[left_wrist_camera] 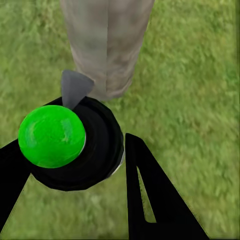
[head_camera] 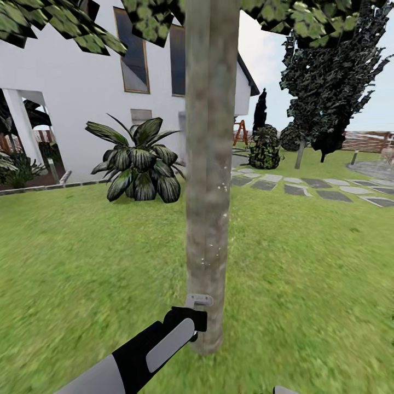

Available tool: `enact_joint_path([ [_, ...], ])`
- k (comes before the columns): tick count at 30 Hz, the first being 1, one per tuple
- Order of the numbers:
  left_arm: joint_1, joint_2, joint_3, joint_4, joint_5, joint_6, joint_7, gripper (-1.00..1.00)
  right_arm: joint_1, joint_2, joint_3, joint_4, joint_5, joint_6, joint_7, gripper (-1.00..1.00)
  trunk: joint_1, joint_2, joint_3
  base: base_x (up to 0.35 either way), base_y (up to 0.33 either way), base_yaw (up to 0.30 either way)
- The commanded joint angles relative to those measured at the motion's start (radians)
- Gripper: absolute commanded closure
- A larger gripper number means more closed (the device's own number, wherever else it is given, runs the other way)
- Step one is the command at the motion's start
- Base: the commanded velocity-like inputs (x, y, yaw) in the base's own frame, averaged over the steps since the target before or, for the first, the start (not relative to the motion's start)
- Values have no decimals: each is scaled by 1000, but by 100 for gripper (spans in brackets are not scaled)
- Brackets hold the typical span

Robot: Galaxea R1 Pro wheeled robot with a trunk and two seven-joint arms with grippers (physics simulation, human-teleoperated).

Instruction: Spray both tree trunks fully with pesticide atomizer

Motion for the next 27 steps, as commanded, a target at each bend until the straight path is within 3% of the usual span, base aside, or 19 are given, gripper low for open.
enact_joint_path([
  [1,-1,1,-2,-2,6,1,8,100,-1,0,4,0,-8,-5,-4,100,0,-2,-2,0,350,-286],
  [19,-1,-1,-5,-2,7,1,9,100,-1,0,4,1,-8,-5,-4,100,0,-2,-2,0,350,-285],
  [27,-1,-1,-7,-2,6,1,10,100,-1,1,5,0,-7,-5,-5,100,0,-2,-2,0,350,-102],
])
